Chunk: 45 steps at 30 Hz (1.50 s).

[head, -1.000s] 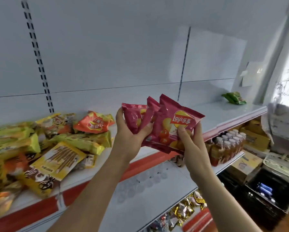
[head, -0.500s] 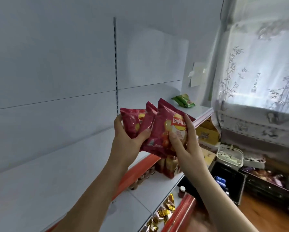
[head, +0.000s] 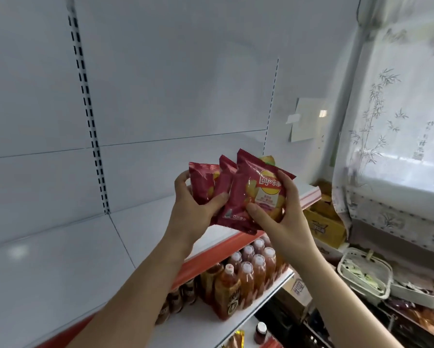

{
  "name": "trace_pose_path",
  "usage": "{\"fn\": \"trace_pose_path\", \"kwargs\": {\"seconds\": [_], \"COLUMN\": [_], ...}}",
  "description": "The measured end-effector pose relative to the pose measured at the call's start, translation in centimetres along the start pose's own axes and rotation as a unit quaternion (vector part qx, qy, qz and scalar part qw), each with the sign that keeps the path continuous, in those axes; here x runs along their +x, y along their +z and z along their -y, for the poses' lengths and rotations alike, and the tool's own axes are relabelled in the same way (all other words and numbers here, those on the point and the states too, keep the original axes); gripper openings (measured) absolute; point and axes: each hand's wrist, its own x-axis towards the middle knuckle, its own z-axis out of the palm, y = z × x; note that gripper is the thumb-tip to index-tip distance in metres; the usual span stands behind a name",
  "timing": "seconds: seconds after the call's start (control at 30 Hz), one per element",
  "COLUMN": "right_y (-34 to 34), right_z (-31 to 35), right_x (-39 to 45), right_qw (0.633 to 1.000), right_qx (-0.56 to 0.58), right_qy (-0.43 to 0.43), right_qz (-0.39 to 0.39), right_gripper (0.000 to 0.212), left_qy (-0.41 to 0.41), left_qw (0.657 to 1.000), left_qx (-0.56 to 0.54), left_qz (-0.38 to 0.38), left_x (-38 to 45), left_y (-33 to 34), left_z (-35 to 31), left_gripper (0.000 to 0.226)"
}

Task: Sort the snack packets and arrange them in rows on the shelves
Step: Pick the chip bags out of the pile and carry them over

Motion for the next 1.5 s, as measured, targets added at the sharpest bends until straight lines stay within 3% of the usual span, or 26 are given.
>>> {"fn": "trace_pose_path", "kwargs": {"seconds": [0.3,0.7,0.77,0.87,0.93,1.27,1.4,1.5], "right_y": [-2.2,-5.3,-5.4,-5.3,-5.4,-5.6,-5.6,-5.4], "right_z": [-9.8,-22.7,-23.6,-24.2,-24.7,-25.9,-25.5,-25.3], "right_x": [13.2,28.5,29.7,30.5,30.6,30.7,30.5,30.1], "right_qw": [0.997,0.982,0.969,0.926,0.910,0.896,0.891,0.890], "right_qx": [0.008,-0.075,-0.152,-0.313,-0.352,-0.361,-0.366,-0.368], "right_qy": [-0.005,-0.031,-0.052,-0.097,-0.129,-0.194,-0.203,-0.206], "right_qz": [0.078,0.169,0.190,0.189,0.175,0.173,0.176,0.175], "right_gripper": [0.088,0.093,0.091,0.089,0.089,0.092,0.088,0.087], "left_qy": [-0.032,-0.080,-0.094,-0.094,-0.094,-0.138,-0.090,-0.057], "left_qw": [0.999,0.985,0.974,0.955,0.946,0.924,0.889,0.858], "left_qx": [0.034,0.126,0.182,0.247,0.269,0.307,0.394,0.462], "left_qz": [-0.025,-0.091,-0.100,-0.132,-0.153,-0.183,-0.217,-0.220], "left_x": [12.5,24.8,25.8,27.2,27.6,27.9,26.6,25.2], "left_y": [6.0,13.5,14.0,14.2,14.3,14.5,15.0,15.6], "left_z": [5.6,12.0,12.7,14.2,14.7,13.8,13.0,12.4], "left_gripper": [0.087,0.077,0.074,0.100,0.104,0.076,0.099,0.098]}}
